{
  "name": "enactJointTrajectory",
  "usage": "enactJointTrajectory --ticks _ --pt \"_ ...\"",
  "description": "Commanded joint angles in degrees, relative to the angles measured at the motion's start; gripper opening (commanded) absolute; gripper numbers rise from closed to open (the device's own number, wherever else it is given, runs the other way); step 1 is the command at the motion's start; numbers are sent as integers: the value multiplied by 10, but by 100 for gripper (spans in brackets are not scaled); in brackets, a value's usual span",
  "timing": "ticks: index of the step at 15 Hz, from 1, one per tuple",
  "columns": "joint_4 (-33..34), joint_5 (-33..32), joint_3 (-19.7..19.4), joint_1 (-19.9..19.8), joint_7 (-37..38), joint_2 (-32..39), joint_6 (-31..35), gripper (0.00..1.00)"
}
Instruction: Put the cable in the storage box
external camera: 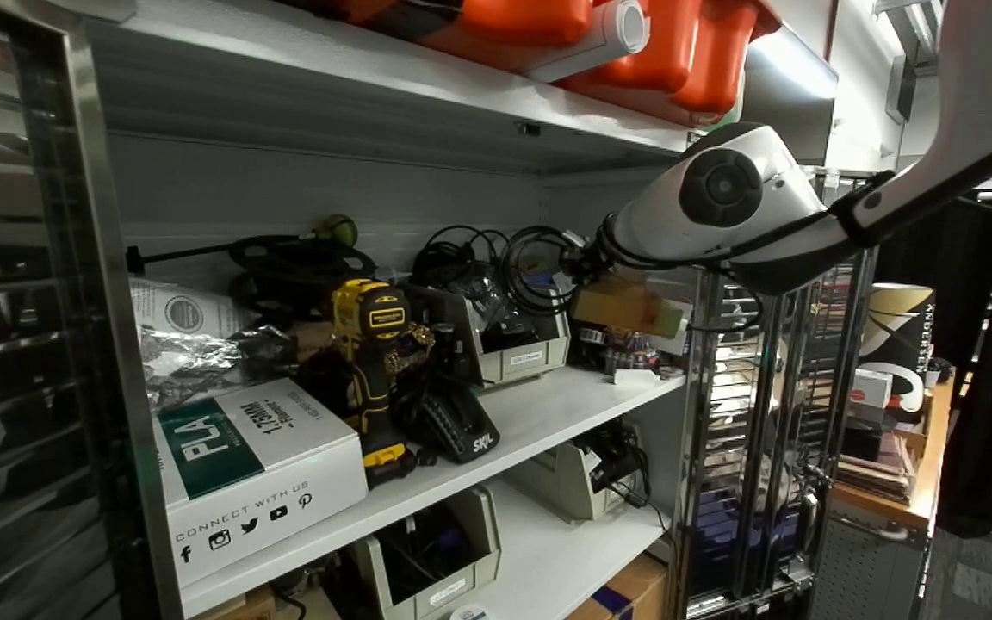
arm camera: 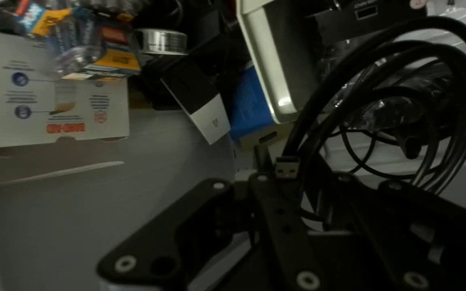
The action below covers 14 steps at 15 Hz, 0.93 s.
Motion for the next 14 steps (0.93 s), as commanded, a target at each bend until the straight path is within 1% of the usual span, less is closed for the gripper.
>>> enactJointTrajectory --ticks 1,4,7,8,9,10,12,13,14 --pt "142 -84 11 -5 122 107 40 12" --pt "225 -108 25 -11 163 178 70 12" --pt "287 -102 34 -15 153 232 95 12" --pt "302 -101 36 -15 150 244 99 14" --pt "305 -96 34 -12 138 247 101 49" --pt "305 -93 33 -9 130 247 100 50" --pt "289 -90 31 -4 124 233 96 63" --pt "273 -89 30 -2 122 220 96 73" --pt "256 -86 29 -1 119 205 97 80"
